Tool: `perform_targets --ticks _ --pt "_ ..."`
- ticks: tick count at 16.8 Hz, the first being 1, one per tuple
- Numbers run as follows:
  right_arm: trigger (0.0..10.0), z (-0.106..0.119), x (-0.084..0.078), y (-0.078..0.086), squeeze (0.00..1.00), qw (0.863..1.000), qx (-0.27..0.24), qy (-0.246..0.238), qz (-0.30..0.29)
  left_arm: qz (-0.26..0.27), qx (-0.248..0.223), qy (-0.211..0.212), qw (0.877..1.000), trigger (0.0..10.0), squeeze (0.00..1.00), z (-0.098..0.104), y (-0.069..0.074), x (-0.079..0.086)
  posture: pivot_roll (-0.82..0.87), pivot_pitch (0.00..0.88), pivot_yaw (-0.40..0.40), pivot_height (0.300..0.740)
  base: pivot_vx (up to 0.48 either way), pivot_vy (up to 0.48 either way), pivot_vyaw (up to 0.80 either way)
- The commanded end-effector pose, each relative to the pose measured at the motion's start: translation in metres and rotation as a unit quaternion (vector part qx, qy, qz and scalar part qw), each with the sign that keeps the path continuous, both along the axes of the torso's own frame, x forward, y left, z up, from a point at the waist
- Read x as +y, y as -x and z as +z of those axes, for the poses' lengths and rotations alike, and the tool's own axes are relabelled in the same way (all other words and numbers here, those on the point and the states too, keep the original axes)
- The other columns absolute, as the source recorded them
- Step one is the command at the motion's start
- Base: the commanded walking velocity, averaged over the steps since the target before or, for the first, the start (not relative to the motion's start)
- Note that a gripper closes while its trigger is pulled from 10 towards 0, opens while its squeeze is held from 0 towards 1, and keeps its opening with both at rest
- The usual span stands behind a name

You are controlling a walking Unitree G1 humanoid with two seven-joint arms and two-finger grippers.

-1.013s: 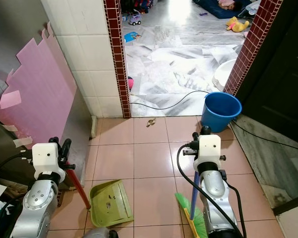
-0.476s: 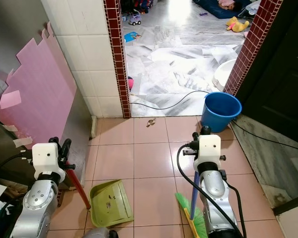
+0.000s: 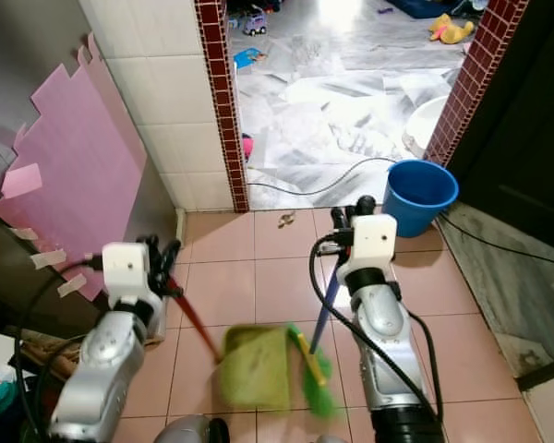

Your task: Sweep floor

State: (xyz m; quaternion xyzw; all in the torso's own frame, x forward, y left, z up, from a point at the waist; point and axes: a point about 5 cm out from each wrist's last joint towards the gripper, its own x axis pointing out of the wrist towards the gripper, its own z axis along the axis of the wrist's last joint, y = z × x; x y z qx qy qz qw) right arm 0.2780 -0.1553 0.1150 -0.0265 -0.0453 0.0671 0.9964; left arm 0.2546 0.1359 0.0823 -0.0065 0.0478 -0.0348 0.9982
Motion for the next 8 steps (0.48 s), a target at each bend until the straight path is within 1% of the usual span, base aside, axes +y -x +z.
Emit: perform_targets --ticks 1,2,4,6,8 --pt "10.0 0.007 0.003 -0.001 0.0 1.0 -0.015 0.022 0.011 0.008 -0.027 -0.005 1.0 10.0 0.0 0.013 -0.003 0.005 -0.03 0.0 0.074 0.74 0.0 0.0 0.0" --pt "10.0 0.01 0.004 -0.001 0.0 0.999 -0.025 0.024 0.014 0.009 -0.029 -0.008 1.0 10.0 0.0 0.012 -0.002 0.005 -0.03 0.0 0.073 0.74 0.0 0.0 0.44" --pt "10.0 0.013 0.003 -0.004 0.0 0.999 -0.033 0.023 0.018 0.016 -0.033 -0.008 0.999 10.0 0.0 0.013 -0.002 0.006 -0.03 0.0 0.072 0.74 0.322 0.0 0.54" --pt "10.0 0.017 0.004 -0.004 0.0 0.998 -0.04 0.027 0.034 0.018 -0.033 -0.005 0.999 10.0 0.0 0.015 -0.002 0.006 -0.03 0.0 0.071 0.74 0.461 0.0 0.0" --pt "10.0 0.019 0.006 -0.005 0.0 0.998 -0.043 0.019 0.041 0.017 -0.033 -0.005 0.999 10.0 0.0 0.015 -0.002 0.005 -0.03 0.0 0.071 0.74 0.459 0.0 0.0"
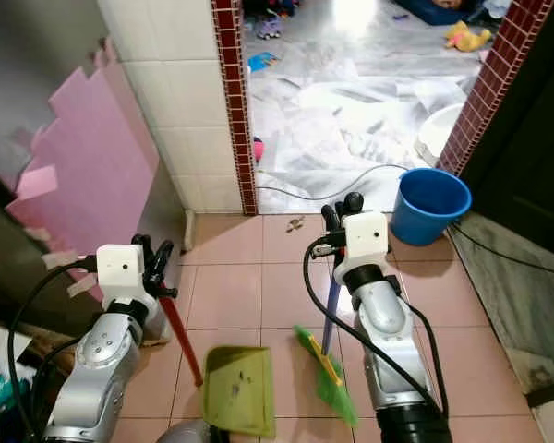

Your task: Sweep floor

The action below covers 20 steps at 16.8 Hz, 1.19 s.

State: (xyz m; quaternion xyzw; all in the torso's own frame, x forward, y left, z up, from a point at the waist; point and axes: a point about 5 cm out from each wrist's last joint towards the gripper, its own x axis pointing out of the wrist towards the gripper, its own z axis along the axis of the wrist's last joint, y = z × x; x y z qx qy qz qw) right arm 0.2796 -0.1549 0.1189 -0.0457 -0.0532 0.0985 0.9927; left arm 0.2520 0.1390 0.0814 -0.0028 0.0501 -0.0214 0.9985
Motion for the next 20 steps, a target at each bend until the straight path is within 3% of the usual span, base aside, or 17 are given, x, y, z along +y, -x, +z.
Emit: perform_targets --ticks 1,4,13,18,20 --pt "10.0 0.017 0.005 -0.004 0.0 0.999 -0.035 -0.005 0.016 0.002 -0.036 0.0 0.999 10.0 0.0 0.017 -0.005 0.0 -0.03 0.0 0.07 0.74 0.458 0.0 0.0" --pt "10.0 0.02 0.005 -0.005 0.0 0.999 -0.046 0.013 0.026 0.002 -0.039 0.001 0.999 10.0 0.0 0.018 -0.006 -0.003 -0.03 0.0 0.068 0.74 0.46 0.0 0.0" --pt "10.0 0.027 0.015 -0.003 0.0 0.994 -0.07 0.043 0.077 0.031 -0.049 -0.01 0.998 10.0 0.0 0.02 -0.011 -0.006 -0.04 0.0 0.066 0.74 0.45 0.0 0.6" --pt "10.0 0.033 0.016 -0.006 0.0 0.993 -0.082 0.037 0.077 0.021 -0.05 -0.011 0.998 10.0 0.0 0.02 -0.011 -0.01 -0.03 0.0 0.064 0.74 0.455 0.0 0.39" --pt "10.0 0.048 0.018 -0.009 0.0 0.99 -0.107 0.03 0.082 0.011 -0.042 -0.007 0.999 10.0 0.0 0.019 -0.012 -0.016 -0.03 0.0 0.066 0.74 0.474 0.0 0.0"
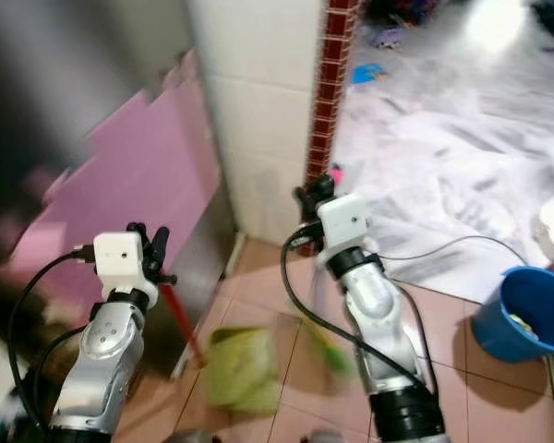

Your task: Sweep floor

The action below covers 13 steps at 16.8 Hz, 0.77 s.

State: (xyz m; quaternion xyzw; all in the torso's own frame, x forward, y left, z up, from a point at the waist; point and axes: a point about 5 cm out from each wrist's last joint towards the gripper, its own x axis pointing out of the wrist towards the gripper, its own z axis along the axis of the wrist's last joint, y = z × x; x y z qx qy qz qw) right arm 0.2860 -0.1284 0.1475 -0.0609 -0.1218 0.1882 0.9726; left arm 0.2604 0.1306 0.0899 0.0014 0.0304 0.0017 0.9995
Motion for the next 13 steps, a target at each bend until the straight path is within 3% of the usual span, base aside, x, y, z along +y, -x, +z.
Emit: perform_targets --ticks 1,6,10,13 --pt "10.0 0.019 -0.008 -0.003 0.0 0.999 -0.042 0.012 -0.011 -0.012 -0.022 -0.003 1.0 10.0 0.0 0.011 -0.004 -0.007 -0.03 0.0 0.066 0.74 0.469 0.0 0.0" --pt "10.0 0.045 -0.008 -0.009 0.0 0.99 -0.115 0.078 -0.017 -0.025 -0.017 -0.003 1.0 10.0 0.0 0.009 -0.006 -0.012 -0.04 0.0 0.065 0.74 0.427 -0.101 0.0" --pt "10.0 0.052 -0.01 -0.013 0.0 0.988 -0.13 0.088 -0.016 -0.026 -0.013 0.001 1.0 10.0 0.0 0.008 -0.006 -0.013 -0.03 0.0 0.058 0.74 0.389 -0.277 0.0" --pt "10.0 0.049 -0.009 -0.016 0.0 0.984 -0.134 0.113 -0.009 -0.034 -0.008 0.021 0.999 10.0 0.0 0.008 -0.006 -0.017 -0.03 0.0 0.058 0.74 0.191 0.0 0.0"
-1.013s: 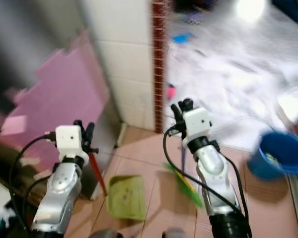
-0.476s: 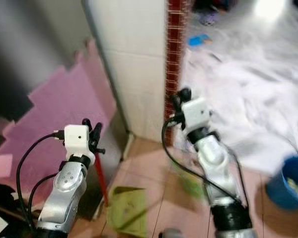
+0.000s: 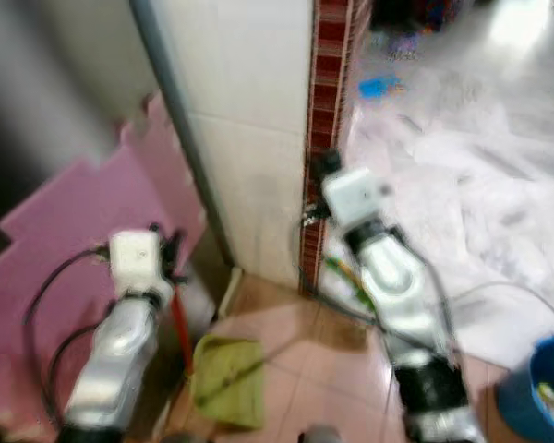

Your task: Sweep floor

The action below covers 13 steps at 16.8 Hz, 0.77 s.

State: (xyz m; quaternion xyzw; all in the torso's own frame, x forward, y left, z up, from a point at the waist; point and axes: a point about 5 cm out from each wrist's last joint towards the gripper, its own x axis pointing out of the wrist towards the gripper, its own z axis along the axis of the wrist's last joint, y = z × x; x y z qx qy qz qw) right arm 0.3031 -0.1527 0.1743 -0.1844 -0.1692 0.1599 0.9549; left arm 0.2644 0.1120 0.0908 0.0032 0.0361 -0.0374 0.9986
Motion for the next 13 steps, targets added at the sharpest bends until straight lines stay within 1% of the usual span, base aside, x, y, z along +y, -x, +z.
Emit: perform_targets --ticks 1,4,5,7,9,10,12,13 --pt "10.0 0.021 0.017 -0.001 0.0 0.997 -0.062 0.019 0.033 0.005 -0.013 0.026 1.0 10.0 0.0 0.006 -0.002 0.001 -0.03 0.0 0.058 0.74 0.0 0.0 0.0" --pt "10.0 0.016 0.022 -0.005 0.0 0.995 -0.075 0.048 0.049 -0.001 -0.013 0.024 1.0 10.0 0.0 0.007 -0.004 0.0 -0.02 0.0 0.063 0.74 0.0 0.0 0.0" --pt "10.0 0.015 0.023 -0.007 0.0 0.995 -0.074 0.048 0.051 0.0 -0.014 0.022 1.0 10.0 0.0 0.007 -0.005 -0.001 -0.02 0.0 0.065 0.74 0.0 0.0 0.0" --pt "10.0 -0.004 0.028 -0.015 0.0 0.997 -0.043 0.038 0.059 0.006 -0.033 0.008 0.999 10.0 0.0 0.011 -0.01 -0.002 0.0 0.006 0.068 0.74 0.0 0.0 0.0" --pt "10.0 -0.037 0.036 -0.019 0.0 0.995 0.005 0.062 0.078 0.017 -0.037 0.027 0.999 10.0 0.0 0.009 -0.013 -0.001 0.01 0.018 0.066 0.74 0.0 0.0 0.0" --pt "10.0 -0.053 0.037 -0.019 0.0 0.994 0.03 0.075 0.076 0.017 -0.038 0.033 0.999 10.0 0.0 0.009 -0.013 0.001 0.02 0.019 0.063 0.74 0.0 0.0 0.0" --pt "10.0 -0.066 0.035 -0.02 0.0 0.993 0.053 0.085 0.067 0.014 -0.042 0.033 0.998 10.0 0.0 0.009 -0.012 0.001 0.02 0.016 0.06 0.74 0.0 0.0 0.0" --pt "10.0 -0.075 0.036 -0.022 0.0 0.992 0.073 0.082 0.064 0.012 -0.048 0.029 0.998 10.0 0.0 0.01 -0.012 0.001 0.03 0.011 0.056 0.74 0.0 0.0 0.0"
